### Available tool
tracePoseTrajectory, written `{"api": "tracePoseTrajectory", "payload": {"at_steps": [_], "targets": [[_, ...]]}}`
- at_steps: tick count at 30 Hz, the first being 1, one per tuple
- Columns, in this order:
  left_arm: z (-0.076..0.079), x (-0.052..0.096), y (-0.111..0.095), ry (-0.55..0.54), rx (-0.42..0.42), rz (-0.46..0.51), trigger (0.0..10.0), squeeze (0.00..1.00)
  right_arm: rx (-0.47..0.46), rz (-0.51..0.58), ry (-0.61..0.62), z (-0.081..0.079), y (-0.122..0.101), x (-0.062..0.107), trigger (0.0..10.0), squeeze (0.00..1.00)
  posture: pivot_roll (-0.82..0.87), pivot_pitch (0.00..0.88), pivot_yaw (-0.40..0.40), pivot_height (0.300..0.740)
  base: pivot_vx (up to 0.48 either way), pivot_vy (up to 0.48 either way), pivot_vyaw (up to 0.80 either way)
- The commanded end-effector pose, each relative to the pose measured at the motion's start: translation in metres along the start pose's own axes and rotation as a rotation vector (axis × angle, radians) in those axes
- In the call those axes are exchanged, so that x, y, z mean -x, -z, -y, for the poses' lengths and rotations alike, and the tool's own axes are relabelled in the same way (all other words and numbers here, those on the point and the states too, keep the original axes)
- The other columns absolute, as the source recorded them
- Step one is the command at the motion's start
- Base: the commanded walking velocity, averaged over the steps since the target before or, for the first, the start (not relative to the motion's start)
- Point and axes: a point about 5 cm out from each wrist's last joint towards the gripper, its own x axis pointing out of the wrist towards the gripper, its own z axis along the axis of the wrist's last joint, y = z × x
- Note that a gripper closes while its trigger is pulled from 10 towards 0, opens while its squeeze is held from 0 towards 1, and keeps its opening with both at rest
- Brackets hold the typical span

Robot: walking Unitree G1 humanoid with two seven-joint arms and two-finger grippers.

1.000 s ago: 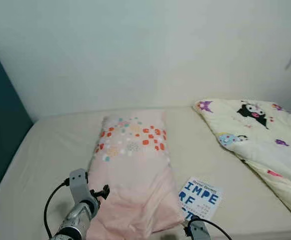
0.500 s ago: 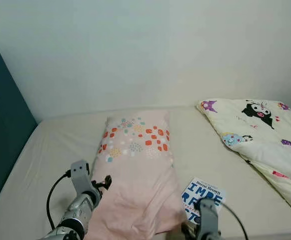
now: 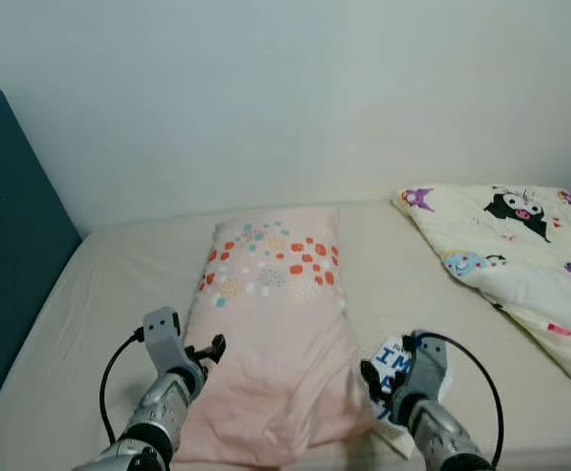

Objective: Clean up the room

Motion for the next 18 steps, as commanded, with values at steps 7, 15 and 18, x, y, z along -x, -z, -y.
{"api": "tracePoseTrajectory", "payload": {"at_steps": [7, 15, 18], "targets": [[-0.008, 0.004, 0.002, 0.002, -0.025, -0.008, 10.0, 0.00, -0.198, 0.170, -0.003, 0.011, -0.033, -0.002, 10.0, 0.00, -0.11, 0.020, 0.100, 0.636, 0.000, 0.000, 0.00], [-0.014, 0.005, -0.001, 0.014, -0.045, 0.000, 10.0, 0.00, -0.253, 0.236, -0.055, 0.012, -0.049, -0.003, 10.0, 0.00, -0.07, 0.062, 0.118, 0.611, 0.000, 0.000, 0.00], [-0.015, 0.006, -0.002, 0.022, -0.051, 0.005, 10.0, 0.00, -0.260, 0.257, -0.090, 0.009, -0.053, -0.003, 10.0, 0.00, -0.05, 0.081, 0.124, 0.601, 0.000, 0.000, 0.00]]}}
